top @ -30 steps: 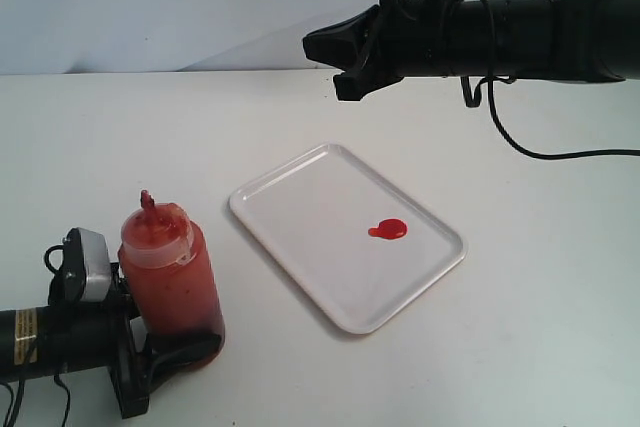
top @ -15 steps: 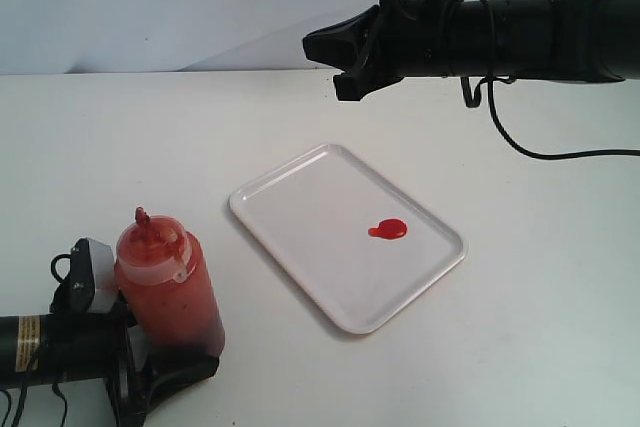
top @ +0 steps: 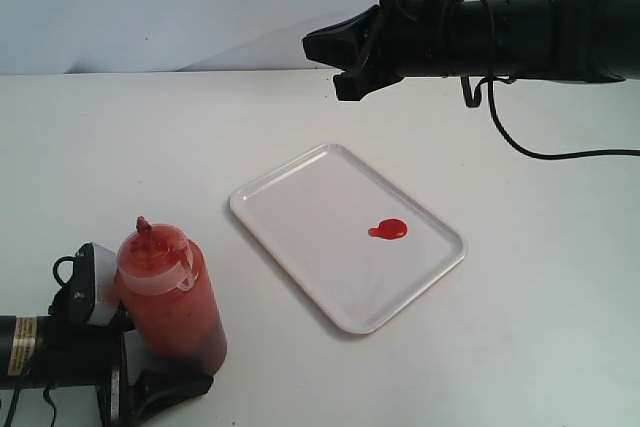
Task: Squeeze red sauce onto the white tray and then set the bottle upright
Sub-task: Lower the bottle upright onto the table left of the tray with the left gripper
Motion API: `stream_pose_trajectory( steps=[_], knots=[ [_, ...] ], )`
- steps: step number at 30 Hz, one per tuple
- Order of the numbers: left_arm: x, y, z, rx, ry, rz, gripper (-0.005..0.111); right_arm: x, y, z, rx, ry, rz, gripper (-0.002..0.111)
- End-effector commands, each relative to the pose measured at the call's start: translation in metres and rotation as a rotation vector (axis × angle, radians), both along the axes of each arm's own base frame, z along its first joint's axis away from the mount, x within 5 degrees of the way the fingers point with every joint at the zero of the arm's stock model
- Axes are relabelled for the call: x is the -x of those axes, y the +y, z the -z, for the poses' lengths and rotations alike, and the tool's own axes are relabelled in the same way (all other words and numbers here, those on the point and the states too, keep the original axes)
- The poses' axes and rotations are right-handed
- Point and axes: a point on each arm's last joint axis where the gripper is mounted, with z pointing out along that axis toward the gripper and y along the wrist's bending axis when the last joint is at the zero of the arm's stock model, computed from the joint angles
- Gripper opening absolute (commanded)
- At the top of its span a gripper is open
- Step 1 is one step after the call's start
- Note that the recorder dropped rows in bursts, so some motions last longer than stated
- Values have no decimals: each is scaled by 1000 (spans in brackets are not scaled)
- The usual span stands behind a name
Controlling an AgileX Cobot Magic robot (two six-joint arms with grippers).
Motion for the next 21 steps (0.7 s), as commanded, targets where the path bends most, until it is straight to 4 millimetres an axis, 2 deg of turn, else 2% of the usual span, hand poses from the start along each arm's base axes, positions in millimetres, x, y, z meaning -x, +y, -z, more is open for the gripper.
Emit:
stream_pose_trajectory(
  steps=[1,3,6,10,21],
  knots=[
    [6,3,2,-94,26,58,79,1,-3,-5,-20,-4,3,0],
    [6,4,3,-103,50,43,85,1,-3,-5,-20,-4,3,0],
    [3,6,5,-125,69,-14,105,1,-3,-5,-20,-4,3,0],
    [2,7,4,-132,73,-25,105,1,-3,-5,-20,-4,3,0],
    [1,18,-20,-295,74,-69,105,1,-3,-5,-20,-4,3,0]
  ],
)
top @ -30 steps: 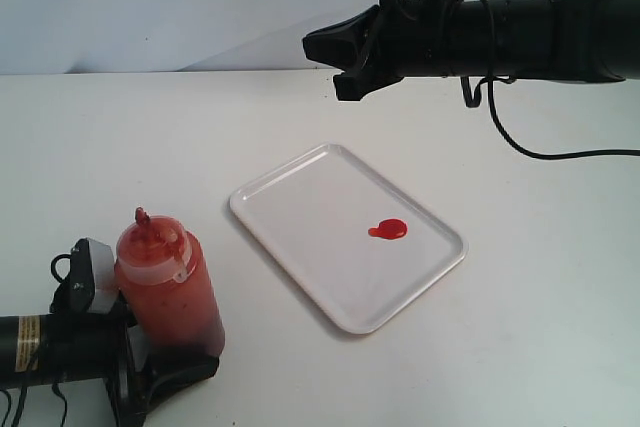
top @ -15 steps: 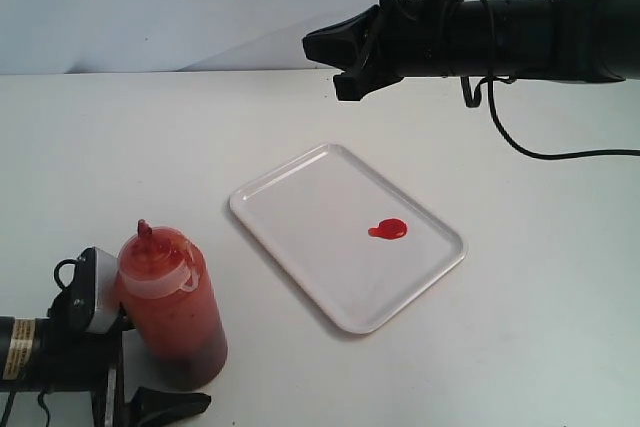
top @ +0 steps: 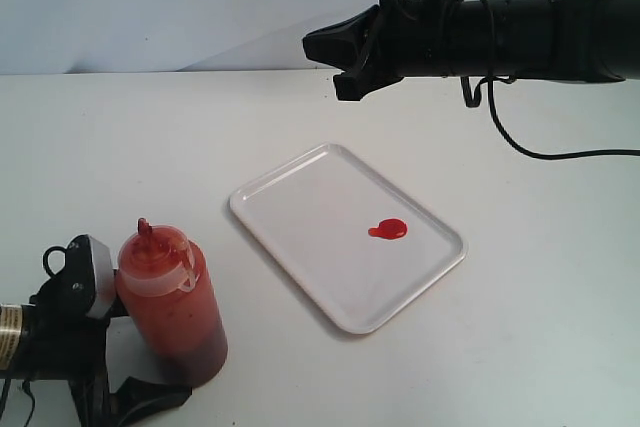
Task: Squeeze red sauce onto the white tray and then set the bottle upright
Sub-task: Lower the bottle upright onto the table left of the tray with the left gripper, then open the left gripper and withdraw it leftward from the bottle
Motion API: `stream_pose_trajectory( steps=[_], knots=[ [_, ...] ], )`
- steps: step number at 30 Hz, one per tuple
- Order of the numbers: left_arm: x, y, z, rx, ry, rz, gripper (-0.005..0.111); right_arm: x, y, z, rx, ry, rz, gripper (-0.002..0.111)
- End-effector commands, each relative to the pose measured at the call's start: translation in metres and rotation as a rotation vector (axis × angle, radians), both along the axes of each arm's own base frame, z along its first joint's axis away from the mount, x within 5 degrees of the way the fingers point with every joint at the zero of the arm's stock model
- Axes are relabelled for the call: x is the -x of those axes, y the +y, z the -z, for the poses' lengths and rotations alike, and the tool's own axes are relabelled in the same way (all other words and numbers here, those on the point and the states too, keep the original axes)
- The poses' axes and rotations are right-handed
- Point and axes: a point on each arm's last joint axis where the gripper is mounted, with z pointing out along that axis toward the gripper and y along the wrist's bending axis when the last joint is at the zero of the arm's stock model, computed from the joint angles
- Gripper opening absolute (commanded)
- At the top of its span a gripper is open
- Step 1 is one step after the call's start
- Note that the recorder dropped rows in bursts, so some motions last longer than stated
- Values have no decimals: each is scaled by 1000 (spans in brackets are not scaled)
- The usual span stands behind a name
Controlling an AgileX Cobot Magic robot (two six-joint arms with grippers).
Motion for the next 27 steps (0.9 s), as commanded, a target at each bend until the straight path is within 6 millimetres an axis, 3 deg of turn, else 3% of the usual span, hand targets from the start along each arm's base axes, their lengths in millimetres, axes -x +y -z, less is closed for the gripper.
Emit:
stream_pose_trajectory(
  steps=[1,16,27],
  knots=[
    [3,8,0,-112,54,-52,105,1,-3,-5,-20,-4,3,0],
    [11,12,-47,-131,86,-167,105,-2,-4,-4,0,-7,34,0],
    [19,23,-116,-58,-122,-498,105,-5,-7,-2,23,-7,75,0]
  ],
)
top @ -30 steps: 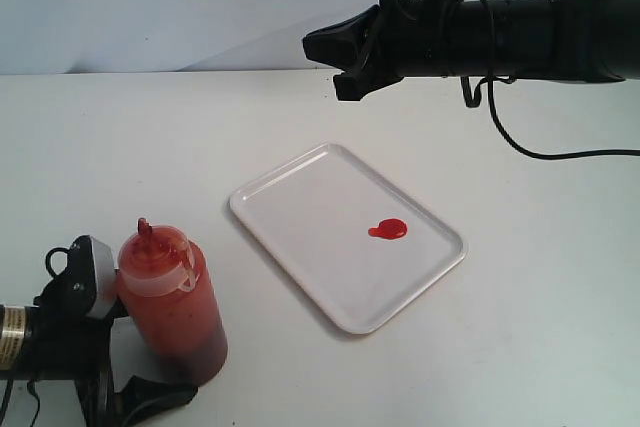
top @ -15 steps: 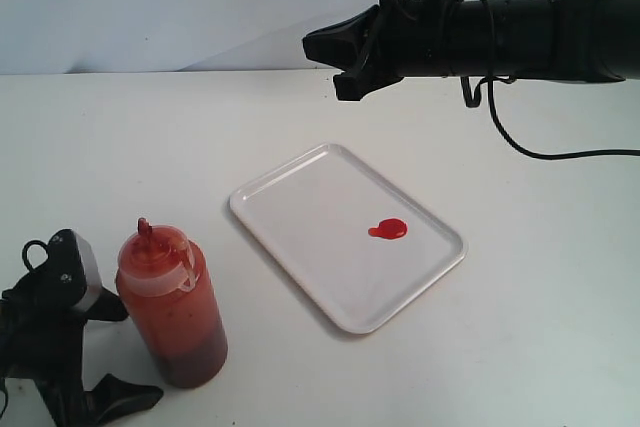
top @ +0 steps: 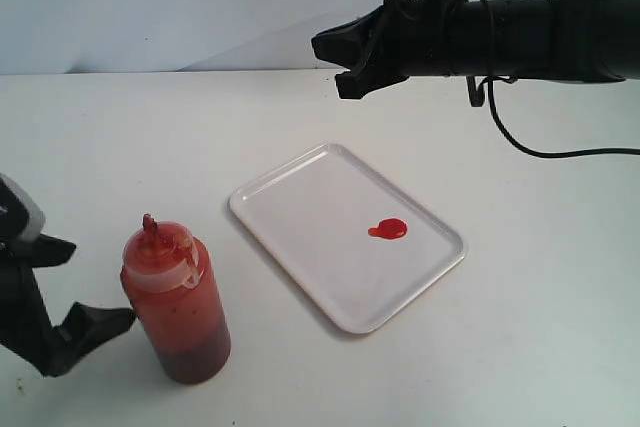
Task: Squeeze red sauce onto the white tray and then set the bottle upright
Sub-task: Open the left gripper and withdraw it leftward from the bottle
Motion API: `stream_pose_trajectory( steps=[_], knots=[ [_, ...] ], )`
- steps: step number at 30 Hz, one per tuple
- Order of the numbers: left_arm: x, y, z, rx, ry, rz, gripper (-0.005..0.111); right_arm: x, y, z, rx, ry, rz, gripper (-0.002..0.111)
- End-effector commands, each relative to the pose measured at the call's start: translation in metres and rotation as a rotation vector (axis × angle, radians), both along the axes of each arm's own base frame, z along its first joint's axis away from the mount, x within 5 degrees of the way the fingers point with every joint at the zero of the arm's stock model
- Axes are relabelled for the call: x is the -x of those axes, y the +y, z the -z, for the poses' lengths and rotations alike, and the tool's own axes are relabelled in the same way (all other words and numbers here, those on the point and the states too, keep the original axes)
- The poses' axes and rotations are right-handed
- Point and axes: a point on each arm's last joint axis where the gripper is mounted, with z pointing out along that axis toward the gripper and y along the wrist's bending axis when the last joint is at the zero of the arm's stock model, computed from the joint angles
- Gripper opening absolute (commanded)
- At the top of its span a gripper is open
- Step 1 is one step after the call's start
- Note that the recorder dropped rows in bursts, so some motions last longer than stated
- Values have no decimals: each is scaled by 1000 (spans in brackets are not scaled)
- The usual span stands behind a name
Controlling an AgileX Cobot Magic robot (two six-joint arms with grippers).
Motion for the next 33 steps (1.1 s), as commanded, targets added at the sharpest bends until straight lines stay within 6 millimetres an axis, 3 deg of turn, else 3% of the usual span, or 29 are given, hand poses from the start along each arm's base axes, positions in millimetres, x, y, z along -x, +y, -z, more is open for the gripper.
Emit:
stream_pose_trajectory(
  steps=[1,9,17,20,26,33],
  knots=[
    [10,1,-32,48,-125,-91,105,0,-3,-5,-10,-7,17,0],
    [44,-2,-87,88,-431,-73,105,-1,-4,-4,-7,-7,23,0],
    [70,-5,-134,501,-642,-225,105,-7,-9,-1,39,-7,110,0],
    [74,-10,-144,604,-692,-171,105,-7,-10,-1,43,-7,117,0],
    [80,-15,-158,572,-909,-23,105,-7,-10,-1,43,-7,117,0],
    [70,-10,-168,696,-1004,-59,105,-7,-10,-1,41,-5,118,0]
  ],
)
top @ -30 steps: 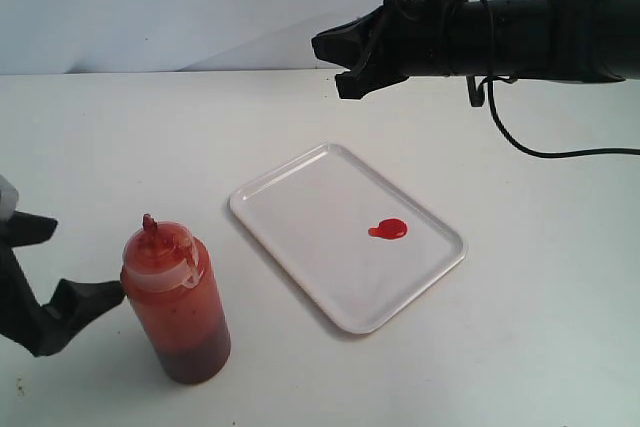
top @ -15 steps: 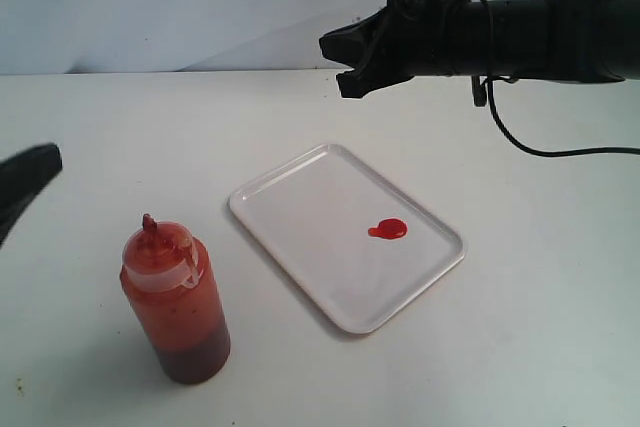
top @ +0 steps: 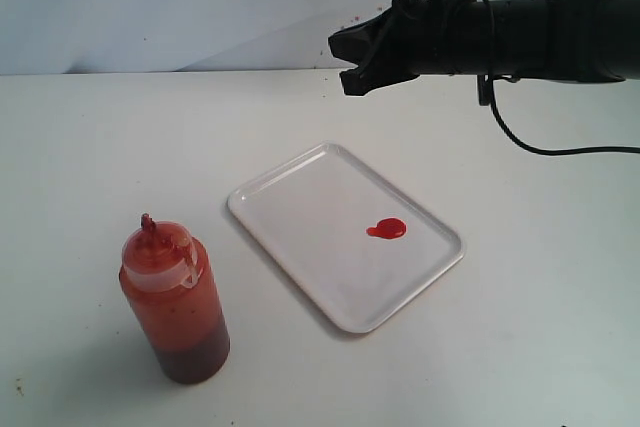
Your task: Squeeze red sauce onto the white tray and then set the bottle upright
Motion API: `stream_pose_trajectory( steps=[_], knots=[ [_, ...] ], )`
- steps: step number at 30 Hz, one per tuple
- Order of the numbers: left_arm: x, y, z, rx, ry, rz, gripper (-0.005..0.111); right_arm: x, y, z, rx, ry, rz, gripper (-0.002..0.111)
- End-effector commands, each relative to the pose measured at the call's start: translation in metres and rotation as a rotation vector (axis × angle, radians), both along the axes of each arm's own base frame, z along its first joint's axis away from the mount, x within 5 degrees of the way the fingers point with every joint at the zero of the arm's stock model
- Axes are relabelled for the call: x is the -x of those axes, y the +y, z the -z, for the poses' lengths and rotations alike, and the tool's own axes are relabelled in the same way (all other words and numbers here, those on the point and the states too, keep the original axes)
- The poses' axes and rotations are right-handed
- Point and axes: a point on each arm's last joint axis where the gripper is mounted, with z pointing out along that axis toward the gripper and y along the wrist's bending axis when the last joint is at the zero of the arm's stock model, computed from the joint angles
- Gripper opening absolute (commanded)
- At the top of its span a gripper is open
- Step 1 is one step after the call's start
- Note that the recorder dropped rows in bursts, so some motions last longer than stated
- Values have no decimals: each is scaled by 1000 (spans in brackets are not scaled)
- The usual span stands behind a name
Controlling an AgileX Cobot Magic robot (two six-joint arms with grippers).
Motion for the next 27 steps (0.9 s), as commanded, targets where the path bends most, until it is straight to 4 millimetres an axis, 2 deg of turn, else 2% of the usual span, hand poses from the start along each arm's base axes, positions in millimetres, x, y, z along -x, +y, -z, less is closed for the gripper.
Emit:
stream_pose_trajectory(
  steps=[1,7,10,13,15,17,19,20,22,25,27],
  knots=[
    [-13,4,-4,135,-19,12,105,0,-3,-4,-9,-6,15,0],
    [-32,4,-2,297,-57,143,105,0,-3,-4,-9,-6,15,0],
    [-44,5,3,336,-19,139,105,0,-3,-4,-9,-6,15,0],
    [-48,4,-4,310,-35,154,105,0,-3,-4,-8,-7,14,0],
    [-50,3,-16,310,-62,180,104,0,-3,-4,-8,-7,14,0],
    [-49,-3,-24,291,-39,253,97,0,-3,-4,-8,-7,14,0],
    [-48,-10,-26,180,-32,310,72,0,-3,-4,-8,-7,14,0],
    [-46,-13,-24,129,-28,329,41,0,-3,-4,-8,-7,14,0],
    [-43,-17,-21,64,-27,349,1,0,-3,-4,-9,-6,15,0],
    [-23,-20,-27,15,-52,388,0,0,-3,-4,-9,-6,15,0],
    [-13,-16,-30,33,58,281,0,0,-3,-4,-9,-6,15,0]
  ],
)
